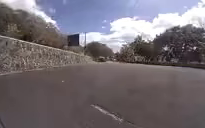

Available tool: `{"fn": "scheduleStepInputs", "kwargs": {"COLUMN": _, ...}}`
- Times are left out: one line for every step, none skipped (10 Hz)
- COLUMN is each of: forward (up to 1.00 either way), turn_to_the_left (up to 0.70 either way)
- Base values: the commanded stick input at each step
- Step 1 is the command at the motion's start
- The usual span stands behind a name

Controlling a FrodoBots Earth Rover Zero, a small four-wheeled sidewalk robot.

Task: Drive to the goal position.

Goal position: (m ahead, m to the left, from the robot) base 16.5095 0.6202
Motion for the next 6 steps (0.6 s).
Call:
{"fn": "scheduleStepInputs", "kwargs": {"forward": 0.85, "turn_to_the_left": 0.01}}
{"fn": "scheduleStepInputs", "kwargs": {"forward": 0.85, "turn_to_the_left": 0.01}}
{"fn": "scheduleStepInputs", "kwargs": {"forward": 0.85, "turn_to_the_left": 0.01}}
{"fn": "scheduleStepInputs", "kwargs": {"forward": 0.85, "turn_to_the_left": 0.01}}
{"fn": "scheduleStepInputs", "kwargs": {"forward": 0.85, "turn_to_the_left": 0.01}}
{"fn": "scheduleStepInputs", "kwargs": {"forward": 0.85, "turn_to_the_left": 0.01}}
